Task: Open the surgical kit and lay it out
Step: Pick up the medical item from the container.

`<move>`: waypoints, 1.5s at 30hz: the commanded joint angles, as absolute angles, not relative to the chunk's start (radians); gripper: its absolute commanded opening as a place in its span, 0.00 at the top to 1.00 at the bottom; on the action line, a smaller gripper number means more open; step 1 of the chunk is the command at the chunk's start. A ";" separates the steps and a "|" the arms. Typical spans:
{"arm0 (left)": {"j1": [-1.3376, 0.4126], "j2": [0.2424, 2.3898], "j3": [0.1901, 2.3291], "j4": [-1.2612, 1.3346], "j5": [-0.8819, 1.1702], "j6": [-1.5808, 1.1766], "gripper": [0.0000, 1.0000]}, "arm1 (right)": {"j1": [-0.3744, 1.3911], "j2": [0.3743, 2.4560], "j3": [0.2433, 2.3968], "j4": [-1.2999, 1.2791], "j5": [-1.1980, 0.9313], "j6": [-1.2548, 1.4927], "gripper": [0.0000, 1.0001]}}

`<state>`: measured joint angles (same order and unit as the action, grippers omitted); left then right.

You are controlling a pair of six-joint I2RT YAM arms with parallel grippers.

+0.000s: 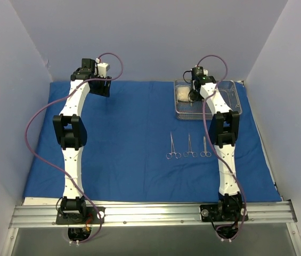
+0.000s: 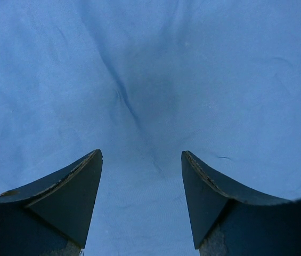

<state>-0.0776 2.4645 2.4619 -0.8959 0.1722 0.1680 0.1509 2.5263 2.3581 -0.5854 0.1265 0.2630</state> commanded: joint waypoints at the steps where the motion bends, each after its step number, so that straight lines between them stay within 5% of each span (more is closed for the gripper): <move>1: -0.078 2.453 2.496 -0.871 0.184 0.163 0.30 | 0.146 2.543 2.335 -0.597 0.141 0.264 0.91; 30: -0.084 2.457 2.490 -0.868 0.143 0.184 0.30 | 0.132 2.608 2.327 -0.583 0.067 0.267 0.87; 37: -0.084 2.454 2.488 -0.870 0.146 0.179 0.30 | 0.114 2.599 2.310 -0.580 0.078 0.267 1.00; 45: -0.086 2.457 2.496 -0.868 0.150 0.179 0.30 | 0.117 2.505 2.290 -0.578 0.100 0.242 1.00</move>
<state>-0.0837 2.4653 2.4619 -0.8948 0.1486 0.1699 0.1249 2.5698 2.3188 -0.5289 0.0631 0.2558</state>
